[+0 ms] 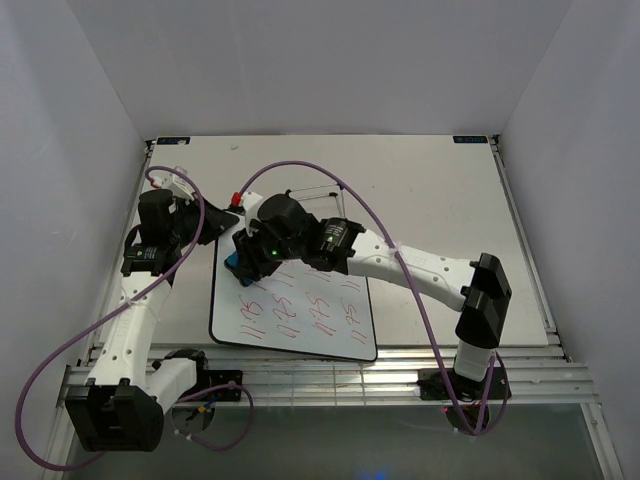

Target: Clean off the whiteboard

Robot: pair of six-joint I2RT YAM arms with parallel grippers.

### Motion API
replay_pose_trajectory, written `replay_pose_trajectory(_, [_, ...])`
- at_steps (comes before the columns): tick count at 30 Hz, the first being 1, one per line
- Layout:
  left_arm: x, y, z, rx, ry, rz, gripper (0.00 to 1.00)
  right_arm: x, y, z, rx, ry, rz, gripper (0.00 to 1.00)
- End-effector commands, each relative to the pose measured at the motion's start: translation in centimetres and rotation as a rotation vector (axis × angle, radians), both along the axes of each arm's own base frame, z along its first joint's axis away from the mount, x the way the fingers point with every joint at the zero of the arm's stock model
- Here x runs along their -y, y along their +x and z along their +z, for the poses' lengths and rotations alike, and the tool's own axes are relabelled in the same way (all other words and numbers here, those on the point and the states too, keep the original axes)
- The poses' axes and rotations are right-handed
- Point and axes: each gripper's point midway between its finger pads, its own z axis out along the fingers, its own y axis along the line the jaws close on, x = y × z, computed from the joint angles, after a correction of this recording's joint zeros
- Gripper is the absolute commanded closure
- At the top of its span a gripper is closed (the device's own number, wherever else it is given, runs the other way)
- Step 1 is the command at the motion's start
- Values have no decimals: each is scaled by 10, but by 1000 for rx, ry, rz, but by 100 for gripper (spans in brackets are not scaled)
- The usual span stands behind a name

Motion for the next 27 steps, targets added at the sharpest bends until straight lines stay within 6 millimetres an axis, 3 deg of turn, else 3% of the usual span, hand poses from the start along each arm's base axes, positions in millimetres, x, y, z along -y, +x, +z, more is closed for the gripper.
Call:
replay_pose_trajectory(1, [-34, 3, -26, 12, 256, 48, 100, 14, 14, -29, 3, -107, -81, 79])
replay_pose_trajectory(7, [-33, 3, -20, 27, 255, 38, 100, 43, 34, -63, -41, -178, -151, 79])
replay_pose_trajectory(11, [-31, 1, -19, 27, 251, 25, 100, 73, 63, -91, -80, -233, -218, 79])
replay_pose_trajectory(16, [-28, -1, -18, 30, 245, 8, 100, 88, 89, -109, -96, -263, -218, 79])
replay_pose_trajectory(18, [-28, -1, -19, 30, 245, 8, 100, 81, 97, -97, -82, -240, -205, 80])
replay_pose_trajectory(20, [-28, -2, -19, 31, 247, 8, 100, 70, 91, -91, -101, -230, -164, 80])
replay_pose_trajectory(22, [-29, -2, -18, 31, 249, 9, 100, 51, 87, -69, -81, -180, -125, 81])
replay_pose_trajectory(27, [-30, -2, -17, 26, 253, 15, 100, 0, 38, -19, -88, -25, 47, 81])
